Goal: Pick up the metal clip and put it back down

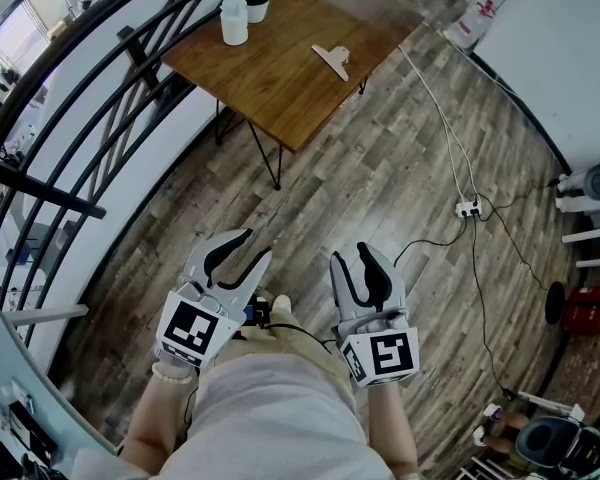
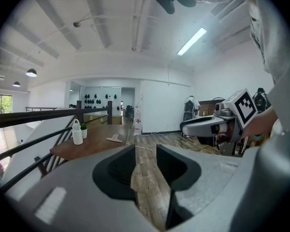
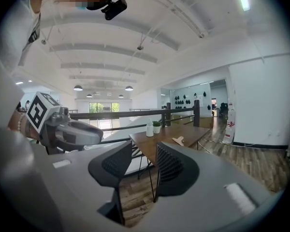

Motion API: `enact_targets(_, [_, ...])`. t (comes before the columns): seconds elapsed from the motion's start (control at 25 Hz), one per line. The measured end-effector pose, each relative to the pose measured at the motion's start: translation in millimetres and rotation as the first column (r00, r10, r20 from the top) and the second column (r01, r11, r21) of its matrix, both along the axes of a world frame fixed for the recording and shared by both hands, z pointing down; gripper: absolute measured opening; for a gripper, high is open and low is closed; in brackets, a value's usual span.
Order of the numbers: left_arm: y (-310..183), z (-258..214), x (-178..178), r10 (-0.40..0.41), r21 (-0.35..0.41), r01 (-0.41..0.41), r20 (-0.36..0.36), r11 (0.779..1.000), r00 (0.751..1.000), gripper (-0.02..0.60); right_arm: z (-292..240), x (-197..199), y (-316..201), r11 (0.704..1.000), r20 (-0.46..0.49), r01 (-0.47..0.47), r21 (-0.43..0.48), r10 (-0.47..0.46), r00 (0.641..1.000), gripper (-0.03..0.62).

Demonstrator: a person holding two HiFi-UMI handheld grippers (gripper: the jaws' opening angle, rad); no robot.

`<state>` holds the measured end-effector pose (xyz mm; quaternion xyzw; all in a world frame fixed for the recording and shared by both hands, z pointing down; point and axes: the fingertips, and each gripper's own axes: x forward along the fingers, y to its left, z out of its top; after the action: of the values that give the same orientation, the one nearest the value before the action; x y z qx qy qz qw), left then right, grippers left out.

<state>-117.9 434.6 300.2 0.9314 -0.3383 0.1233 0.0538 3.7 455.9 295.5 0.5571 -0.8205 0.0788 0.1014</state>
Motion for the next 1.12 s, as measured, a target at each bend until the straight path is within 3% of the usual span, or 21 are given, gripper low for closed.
enact_targets(0.44, [3,2,7,-0.061,0.002,0.061,0.002,0.998,0.998,0.127,2,17,-2,0.999,0.011,0.043,0.007,-0.043,0.999,0.166])
enact_targets(0.8, [0,-6,20,-0.065,0.064,0.064,0.011,0.996,0.998,0.123,1,29,-7,0.998,0.018,0.057,0.029,-0.058,0.998,0.166])
enact_targets(1.12, [-17,-2,30,-0.06,0.052,0.061,-0.011,0.997,0.998,0.12,3,42,-20,0.999,0.005,0.038,0.028,-0.038,0.999,0.178])
